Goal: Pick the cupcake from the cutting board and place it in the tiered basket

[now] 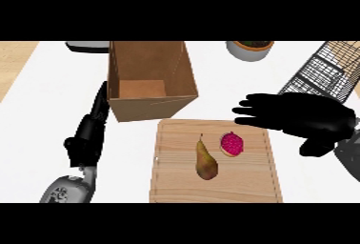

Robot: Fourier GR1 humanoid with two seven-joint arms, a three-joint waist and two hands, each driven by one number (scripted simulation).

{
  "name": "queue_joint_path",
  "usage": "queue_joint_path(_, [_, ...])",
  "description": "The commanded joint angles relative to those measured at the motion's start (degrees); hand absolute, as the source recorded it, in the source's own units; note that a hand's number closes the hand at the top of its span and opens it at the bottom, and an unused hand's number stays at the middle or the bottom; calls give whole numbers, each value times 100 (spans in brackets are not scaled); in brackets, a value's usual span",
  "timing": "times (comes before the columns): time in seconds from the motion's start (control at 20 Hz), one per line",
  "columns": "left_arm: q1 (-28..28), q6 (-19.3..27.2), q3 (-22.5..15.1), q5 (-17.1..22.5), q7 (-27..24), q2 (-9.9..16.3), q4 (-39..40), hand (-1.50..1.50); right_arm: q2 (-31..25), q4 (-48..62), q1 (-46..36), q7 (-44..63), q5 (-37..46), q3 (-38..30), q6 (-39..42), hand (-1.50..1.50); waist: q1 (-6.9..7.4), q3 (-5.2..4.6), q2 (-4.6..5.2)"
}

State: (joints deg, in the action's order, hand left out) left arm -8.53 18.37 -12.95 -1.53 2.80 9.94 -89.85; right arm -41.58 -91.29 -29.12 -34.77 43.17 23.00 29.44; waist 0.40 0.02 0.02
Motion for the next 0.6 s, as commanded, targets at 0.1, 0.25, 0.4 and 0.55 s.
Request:
queue_joint_path(0.1, [-40, -33, 50, -217, 68, -227, 110, 0, 440, 483, -21, -175, 501, -260, 90, -150, -19, -2, 0])
queue_joint_path(0.25, [83, -235, 232, -88, -37, -112, -45, 0, 536, 701, 33, -256, 582, -267, 144, -150, -10, -2, -1])
queue_joint_path(0.4, [155, -232, 184, -183, 29, -141, -167, 0, 564, 963, -32, -332, 729, -158, 209, -150, -2, -2, -1])
queue_joint_path(0.55, [2, -505, 409, 29, 172, -3, -103, 0, 463, 1244, -170, -709, 650, -255, 218, -150, 1, -2, 2])
